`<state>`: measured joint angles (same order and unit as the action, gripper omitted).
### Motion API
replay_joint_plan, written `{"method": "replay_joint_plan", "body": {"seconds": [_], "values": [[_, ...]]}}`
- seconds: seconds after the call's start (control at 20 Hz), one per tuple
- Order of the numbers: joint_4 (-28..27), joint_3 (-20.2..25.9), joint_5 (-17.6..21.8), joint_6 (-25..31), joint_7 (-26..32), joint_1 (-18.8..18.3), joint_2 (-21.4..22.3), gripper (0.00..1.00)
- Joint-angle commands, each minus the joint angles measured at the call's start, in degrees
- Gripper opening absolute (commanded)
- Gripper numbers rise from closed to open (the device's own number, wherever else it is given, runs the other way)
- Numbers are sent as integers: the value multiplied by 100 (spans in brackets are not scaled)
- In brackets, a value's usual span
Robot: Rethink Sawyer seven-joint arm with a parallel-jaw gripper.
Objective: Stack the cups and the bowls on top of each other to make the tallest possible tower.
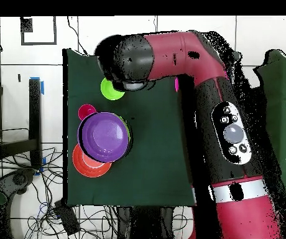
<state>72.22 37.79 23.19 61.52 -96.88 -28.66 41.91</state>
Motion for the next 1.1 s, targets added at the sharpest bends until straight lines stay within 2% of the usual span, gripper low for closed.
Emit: {"method": "replay_joint_plan", "body": {"seconds": [0.05, 0.5, 1.1], "values": [[720, -651, -155, -125, -1313, 281, -118, 100], [749, -974, -204, -382, -1697, 611, -207, 100], [693, -1142, -351, -525, -2006, 949, -421, 100]]}}
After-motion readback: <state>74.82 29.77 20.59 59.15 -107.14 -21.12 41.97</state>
